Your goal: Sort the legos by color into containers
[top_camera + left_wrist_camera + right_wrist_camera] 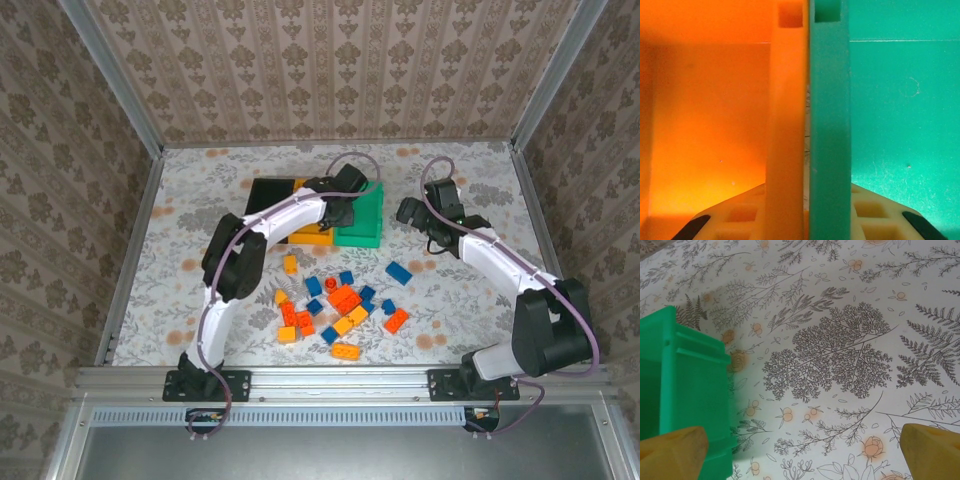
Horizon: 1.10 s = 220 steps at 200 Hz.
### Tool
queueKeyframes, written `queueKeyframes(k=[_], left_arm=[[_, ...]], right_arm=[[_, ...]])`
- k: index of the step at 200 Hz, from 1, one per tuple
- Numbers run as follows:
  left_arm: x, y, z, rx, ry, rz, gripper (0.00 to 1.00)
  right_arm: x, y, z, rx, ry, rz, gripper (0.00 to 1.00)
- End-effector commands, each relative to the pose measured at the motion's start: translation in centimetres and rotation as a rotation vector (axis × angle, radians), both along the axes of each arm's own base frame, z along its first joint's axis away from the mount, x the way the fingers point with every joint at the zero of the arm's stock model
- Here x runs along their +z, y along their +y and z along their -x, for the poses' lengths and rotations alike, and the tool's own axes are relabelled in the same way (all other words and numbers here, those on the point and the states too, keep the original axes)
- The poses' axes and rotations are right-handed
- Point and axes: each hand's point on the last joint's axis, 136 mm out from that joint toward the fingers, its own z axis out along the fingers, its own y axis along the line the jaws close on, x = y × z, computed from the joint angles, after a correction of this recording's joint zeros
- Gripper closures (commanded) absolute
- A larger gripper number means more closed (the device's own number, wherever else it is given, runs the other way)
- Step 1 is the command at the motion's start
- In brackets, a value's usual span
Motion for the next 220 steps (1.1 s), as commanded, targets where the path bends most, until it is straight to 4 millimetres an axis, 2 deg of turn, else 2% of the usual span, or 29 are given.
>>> queueKeyframes(k=[1, 29, 48, 66, 103, 134, 154, 185, 204, 220], left_arm=[[0.0, -1.1, 0.7, 0.089, 0.038, 0.055, 1.0], [-1.3, -3.6, 1.3, 0.079, 0.082, 0.106, 1.0], [-1.4, -4.7, 1.5, 0.059, 0.084, 0.128, 0.8], [-0.9, -5.4, 1.7, 0.044, 0.076, 0.161, 0.68], [2.8, -6.3, 1.8, 0.01, 0.015, 0.242, 0.46], [8.0, -6.6, 2.8, -0.058, -0.064, 0.355, 0.28], [11.8, -5.5, 3.9, -0.11, -0.14, 0.406, 0.14], [15.6, -1.2, 6.2, -0.163, -0.28, 0.375, 0.0], [15.6, 2.3, 7.7, -0.155, -0.354, 0.324, 0.0], [14.7, 4.9, 8.9, -0.126, -0.381, 0.297, 0.0]], right_arm=[[0.6, -1.2, 1.0, -0.036, -0.011, 0.004, 0.0], [0.3, -1.5, 1.3, -0.035, 0.002, -0.003, 0.0], [0.0, -1.5, 1.5, -0.03, 0.013, -0.005, 0.0], [-0.1, -1.4, 1.7, -0.028, 0.019, -0.01, 0.0], [-0.2, -1.4, 2.4, -0.034, 0.043, -0.027, 0.0], [-1.4, -1.1, 4.3, -0.029, 0.116, -0.053, 0.0], [-2.9, -0.1, 6.0, -0.012, 0.176, -0.086, 0.0], [-4.2, 2.2, 8.2, 0.014, 0.226, -0.072, 0.0], [-5.0, 3.9, 9.1, 0.003, 0.254, -0.071, 0.0], [-5.8, 4.6, 9.6, -0.028, 0.264, -0.062, 0.0]])
